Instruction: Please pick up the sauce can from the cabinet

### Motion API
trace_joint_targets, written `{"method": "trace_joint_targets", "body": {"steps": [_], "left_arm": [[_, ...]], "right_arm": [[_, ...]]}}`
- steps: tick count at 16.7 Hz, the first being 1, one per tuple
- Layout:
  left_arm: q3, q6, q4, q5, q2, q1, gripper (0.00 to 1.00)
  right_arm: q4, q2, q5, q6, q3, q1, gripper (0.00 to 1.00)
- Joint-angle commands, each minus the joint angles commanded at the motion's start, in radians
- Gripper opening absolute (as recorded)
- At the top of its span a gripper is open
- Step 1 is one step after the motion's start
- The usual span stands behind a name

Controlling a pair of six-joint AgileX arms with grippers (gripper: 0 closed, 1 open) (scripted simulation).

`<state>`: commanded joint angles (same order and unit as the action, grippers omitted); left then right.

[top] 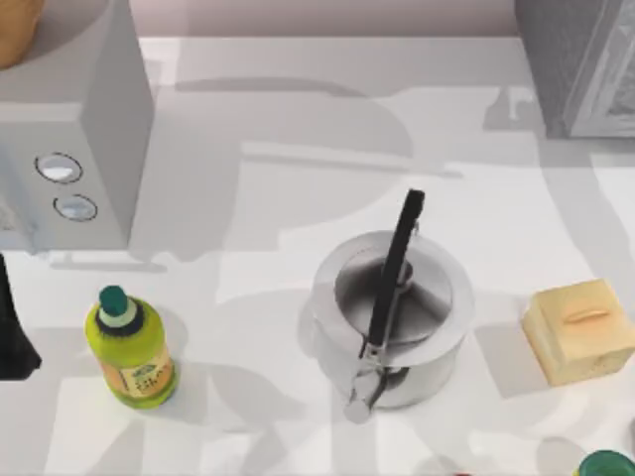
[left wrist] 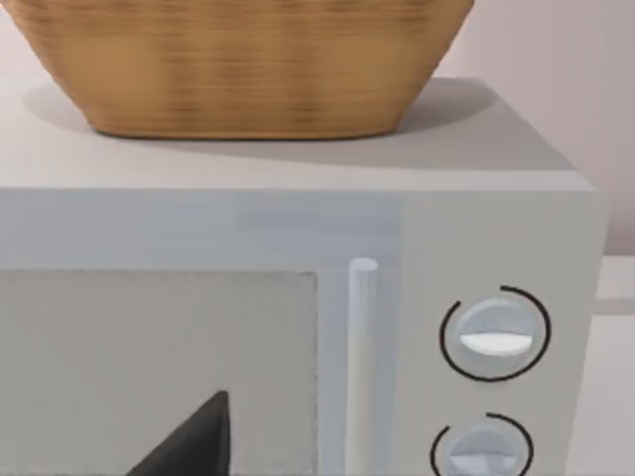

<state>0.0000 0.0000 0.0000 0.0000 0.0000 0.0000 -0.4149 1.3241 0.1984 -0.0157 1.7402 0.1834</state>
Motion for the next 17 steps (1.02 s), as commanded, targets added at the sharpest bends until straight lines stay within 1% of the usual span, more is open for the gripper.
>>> {"method": "trace_joint_targets", "body": {"steps": [2, 7, 9, 14, 17], "left_arm": [[0.0, 0.0, 0.0, 0.0, 0.0, 0.0, 1.0], [0.0, 0.0, 0.0, 0.0, 0.0, 0.0, 1.0], [0.0, 0.0, 0.0, 0.0, 0.0, 0.0, 1.0], [0.0, 0.0, 0.0, 0.0, 0.0, 0.0, 1.0], [0.0, 0.0, 0.0, 0.0, 0.0, 0.0, 1.0]], "right_arm": [[0.007, 0.007, 0.029, 0.0, 0.007, 0.03, 1.0], [0.027, 0.046, 0.162, 0.002, 0.019, 0.156, 1.0], [0.032, 0.054, 0.193, 0.002, 0.021, 0.185, 1.0], [0.032, 0.053, 0.191, 0.002, 0.022, 0.181, 1.0], [0.039, 0.125, 0.169, 0.002, 0.086, 0.159, 1.0]]}}
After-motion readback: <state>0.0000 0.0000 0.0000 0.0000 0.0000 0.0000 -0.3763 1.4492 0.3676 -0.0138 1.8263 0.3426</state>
